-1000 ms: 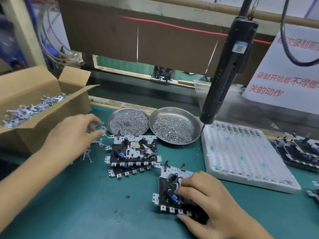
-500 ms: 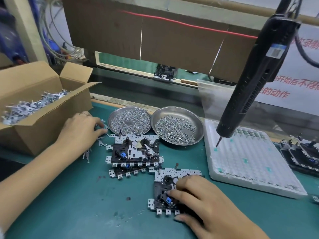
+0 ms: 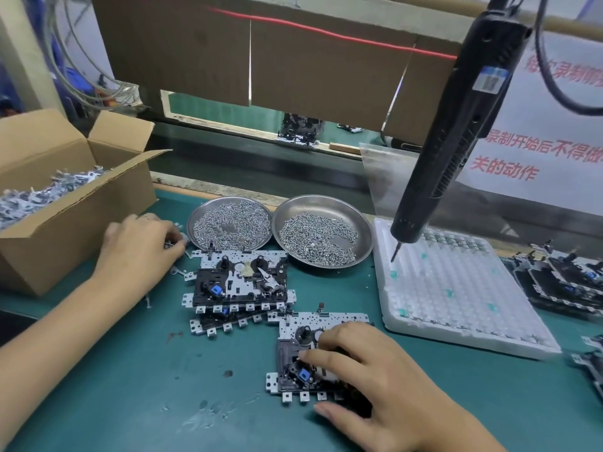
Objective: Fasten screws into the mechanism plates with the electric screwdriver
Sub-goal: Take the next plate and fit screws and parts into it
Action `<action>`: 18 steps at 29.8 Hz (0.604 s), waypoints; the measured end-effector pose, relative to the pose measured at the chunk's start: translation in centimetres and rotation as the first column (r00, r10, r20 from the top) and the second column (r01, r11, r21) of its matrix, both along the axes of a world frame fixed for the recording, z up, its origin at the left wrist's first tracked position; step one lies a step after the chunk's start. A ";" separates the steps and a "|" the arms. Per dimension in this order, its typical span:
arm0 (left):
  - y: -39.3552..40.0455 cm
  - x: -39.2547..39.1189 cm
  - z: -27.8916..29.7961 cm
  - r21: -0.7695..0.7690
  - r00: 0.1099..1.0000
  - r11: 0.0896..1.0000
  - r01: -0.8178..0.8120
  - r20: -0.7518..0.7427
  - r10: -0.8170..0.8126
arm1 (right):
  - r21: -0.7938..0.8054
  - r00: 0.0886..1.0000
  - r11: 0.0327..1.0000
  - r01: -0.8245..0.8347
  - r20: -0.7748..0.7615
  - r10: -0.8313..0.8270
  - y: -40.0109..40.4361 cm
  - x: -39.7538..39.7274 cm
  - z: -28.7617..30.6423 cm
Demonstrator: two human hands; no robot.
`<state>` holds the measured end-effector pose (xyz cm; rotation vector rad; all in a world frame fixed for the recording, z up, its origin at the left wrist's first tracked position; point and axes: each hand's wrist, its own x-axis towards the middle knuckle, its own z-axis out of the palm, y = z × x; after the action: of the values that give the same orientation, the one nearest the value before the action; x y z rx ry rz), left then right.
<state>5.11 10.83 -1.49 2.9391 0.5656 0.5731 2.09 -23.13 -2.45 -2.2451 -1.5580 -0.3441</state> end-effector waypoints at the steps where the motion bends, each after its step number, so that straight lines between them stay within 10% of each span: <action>1: 0.0 0.0 -0.1 0.004 0.999 1.000 -0.001 0.032 0.001 | 0.008 1.000 1.000 -0.003 0.000 0.003 0.0 0.0 -0.1; 8: -0.3 -0.8 0.4 -0.056 0.955 0.998 -0.013 0.295 0.029 | 0.068 0.999 0.998 -0.006 -0.045 0.009 -0.1 0.1 -0.5; 12: -3.0 -2.6 2.9 -0.211 0.841 0.940 0.269 0.527 -0.122 | 0.216 0.997 0.976 0.022 -0.071 -0.007 0.2 0.1 -0.8; 18: -11.9 -6.0 4.5 -0.347 0.640 0.539 0.768 0.455 -0.619 | 0.574 0.969 0.788 0.222 -0.217 -0.116 0.9 0.3 -0.4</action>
<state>-0.85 -1.09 2.96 2.2030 -0.4610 0.5814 2.35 -22.24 -2.88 -1.8484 -0.9720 -0.5843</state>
